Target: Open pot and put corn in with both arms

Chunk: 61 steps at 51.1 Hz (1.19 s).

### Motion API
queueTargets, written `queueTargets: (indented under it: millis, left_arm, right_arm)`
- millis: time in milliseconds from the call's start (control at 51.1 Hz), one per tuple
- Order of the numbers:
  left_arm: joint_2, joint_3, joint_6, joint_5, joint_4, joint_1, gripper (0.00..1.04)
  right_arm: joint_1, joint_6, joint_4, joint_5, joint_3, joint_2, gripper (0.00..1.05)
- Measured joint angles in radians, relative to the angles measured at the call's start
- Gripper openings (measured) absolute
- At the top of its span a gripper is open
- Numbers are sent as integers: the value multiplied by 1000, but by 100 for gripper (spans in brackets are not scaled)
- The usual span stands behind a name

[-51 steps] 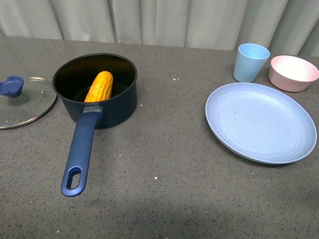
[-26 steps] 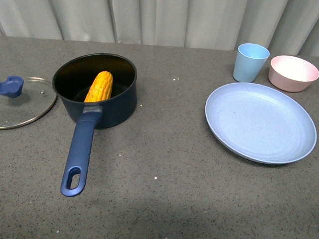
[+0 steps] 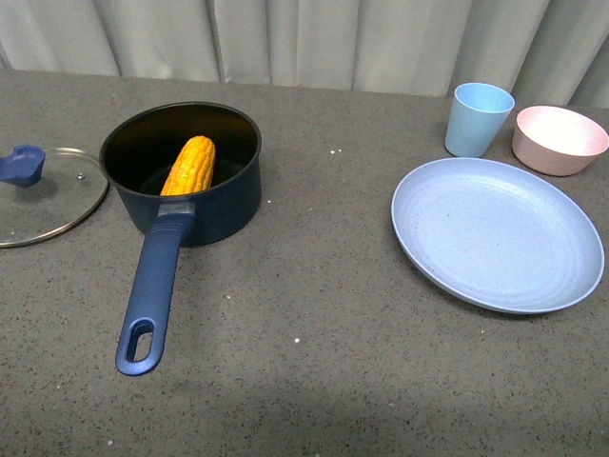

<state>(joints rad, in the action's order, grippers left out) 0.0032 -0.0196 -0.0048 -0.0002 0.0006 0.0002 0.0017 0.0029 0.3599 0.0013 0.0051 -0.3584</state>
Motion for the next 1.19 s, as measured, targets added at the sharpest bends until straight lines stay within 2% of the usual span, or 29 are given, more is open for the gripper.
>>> queueTargets:
  millis: [607,705,744,999,1195]
  left_arm:
    - [0,0,0,0,0,0,98]
    - [0,0,0,0,0,0,98]
    - [0,0,0,0,0,0,98]
    - [0,0,0,0,0,0,98]
    - [0,0,0,0,0,0,98]
  right_arm:
    - [0,0,-182,0,0,185,1]
    - [0,-1,-336,-3,1,302,1]
    - [0,-1,-352,-3,1,327,1]
    - [0,-2,-358,-3,1,353,1]
    - [0,-2,-358,-3,1,354,36]
